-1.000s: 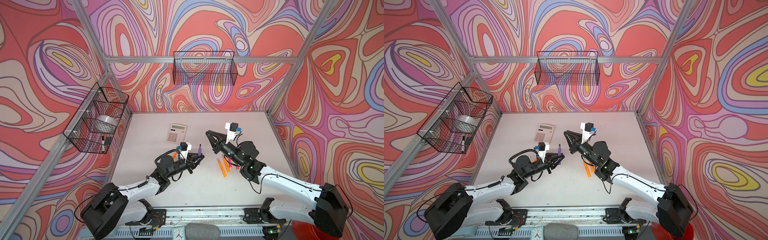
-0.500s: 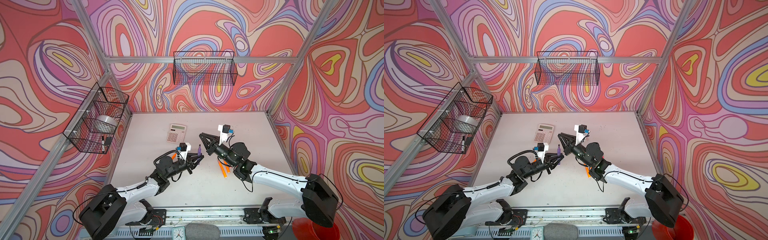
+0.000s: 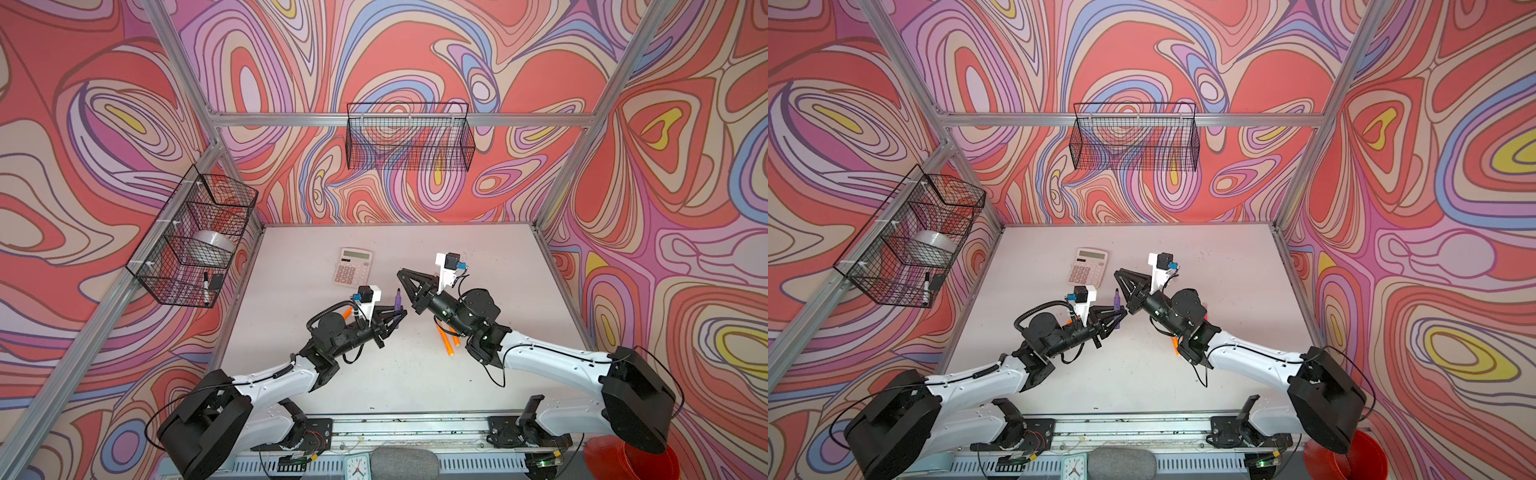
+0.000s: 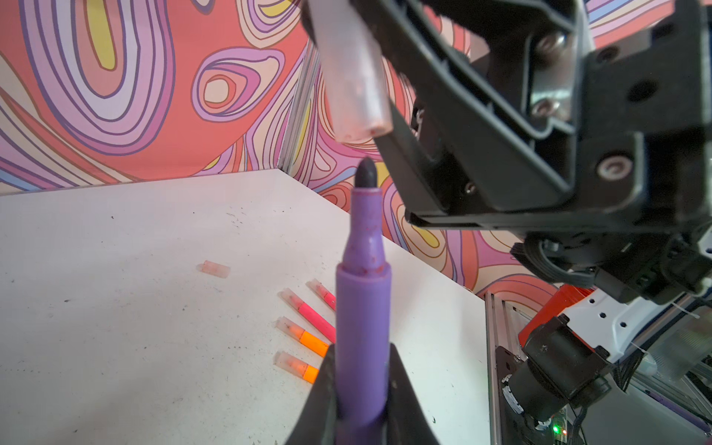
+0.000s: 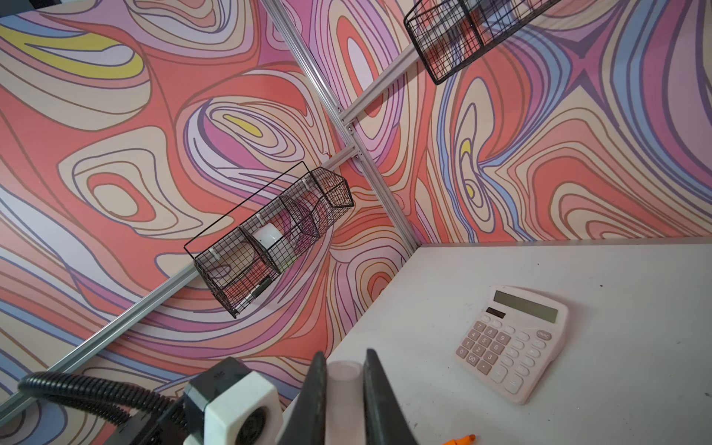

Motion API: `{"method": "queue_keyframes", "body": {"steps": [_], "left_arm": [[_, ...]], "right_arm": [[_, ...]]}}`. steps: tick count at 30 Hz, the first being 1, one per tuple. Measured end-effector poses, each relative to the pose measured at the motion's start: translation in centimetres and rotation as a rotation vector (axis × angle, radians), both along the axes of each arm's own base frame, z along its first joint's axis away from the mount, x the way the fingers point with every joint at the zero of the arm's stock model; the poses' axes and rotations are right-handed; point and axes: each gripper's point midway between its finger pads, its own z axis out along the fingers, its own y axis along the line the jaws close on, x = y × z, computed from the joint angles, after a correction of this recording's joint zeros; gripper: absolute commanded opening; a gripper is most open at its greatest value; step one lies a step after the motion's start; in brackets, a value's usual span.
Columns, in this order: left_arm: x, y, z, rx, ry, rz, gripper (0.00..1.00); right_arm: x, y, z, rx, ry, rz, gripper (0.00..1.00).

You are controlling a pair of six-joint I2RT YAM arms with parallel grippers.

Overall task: Insert the pens into the pen caps
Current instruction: 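Lower the pink cap onto the purple marker tip while left gripper holds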

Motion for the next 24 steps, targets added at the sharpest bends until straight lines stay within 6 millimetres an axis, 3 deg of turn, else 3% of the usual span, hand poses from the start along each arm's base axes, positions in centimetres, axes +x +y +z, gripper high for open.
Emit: {"method": "queue_keyframes", "body": {"steps": [24], "left_arm": [[0.0,0.1,-0.2,0.0,0.001,0.003,0.0]], "right_arm": [[-1.5,0.5,-1.7,0.017,0.025,0.039,0.0]]}}
